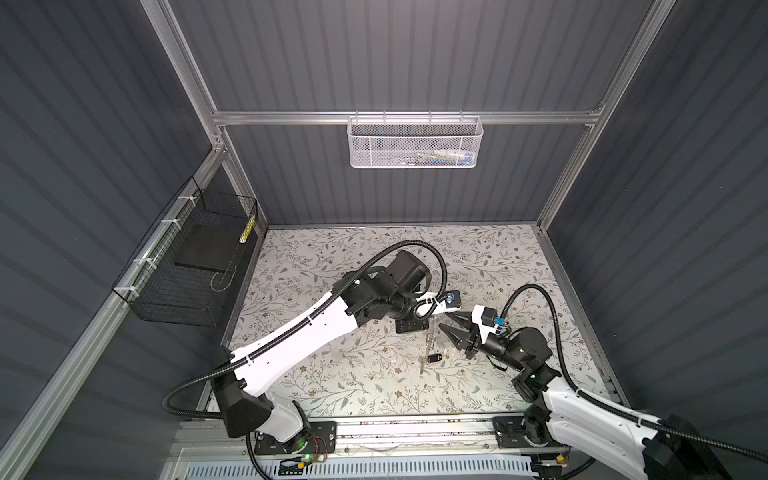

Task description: Put the keys on the keyring

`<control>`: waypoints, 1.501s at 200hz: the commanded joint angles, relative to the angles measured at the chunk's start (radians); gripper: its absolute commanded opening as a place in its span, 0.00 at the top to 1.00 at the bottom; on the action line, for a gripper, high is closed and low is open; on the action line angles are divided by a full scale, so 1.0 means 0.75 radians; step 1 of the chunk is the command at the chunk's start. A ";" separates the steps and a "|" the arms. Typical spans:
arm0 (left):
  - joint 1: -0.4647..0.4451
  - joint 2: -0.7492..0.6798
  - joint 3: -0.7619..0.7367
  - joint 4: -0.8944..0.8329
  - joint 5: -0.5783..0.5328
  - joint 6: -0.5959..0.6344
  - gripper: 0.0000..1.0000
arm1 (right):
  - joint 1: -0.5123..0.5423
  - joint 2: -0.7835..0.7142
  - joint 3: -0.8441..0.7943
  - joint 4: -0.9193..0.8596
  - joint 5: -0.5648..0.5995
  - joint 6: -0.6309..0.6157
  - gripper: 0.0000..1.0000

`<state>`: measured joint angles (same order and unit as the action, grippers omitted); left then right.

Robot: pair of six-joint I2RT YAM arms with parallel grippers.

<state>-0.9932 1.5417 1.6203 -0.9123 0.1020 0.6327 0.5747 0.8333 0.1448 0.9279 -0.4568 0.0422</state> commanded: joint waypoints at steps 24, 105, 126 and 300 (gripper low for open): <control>0.017 0.287 0.259 0.039 -0.038 -0.010 1.00 | -0.016 -0.348 -0.135 0.018 0.283 -0.093 0.48; 0.158 0.741 0.559 0.095 0.233 0.007 1.00 | -0.019 -0.697 -0.101 -0.511 0.377 -0.236 0.44; 0.212 0.714 0.394 0.146 0.168 -0.013 1.00 | -0.018 -0.673 -0.094 -0.523 0.377 -0.238 0.44; 0.413 0.470 -0.350 0.212 -0.093 0.093 1.00 | -0.018 -0.447 -0.027 -0.501 0.343 -0.177 0.43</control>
<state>-0.6979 1.9224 1.3811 -0.7284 0.0441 0.6746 0.5632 0.4980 0.0921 0.5491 -0.1944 -0.1051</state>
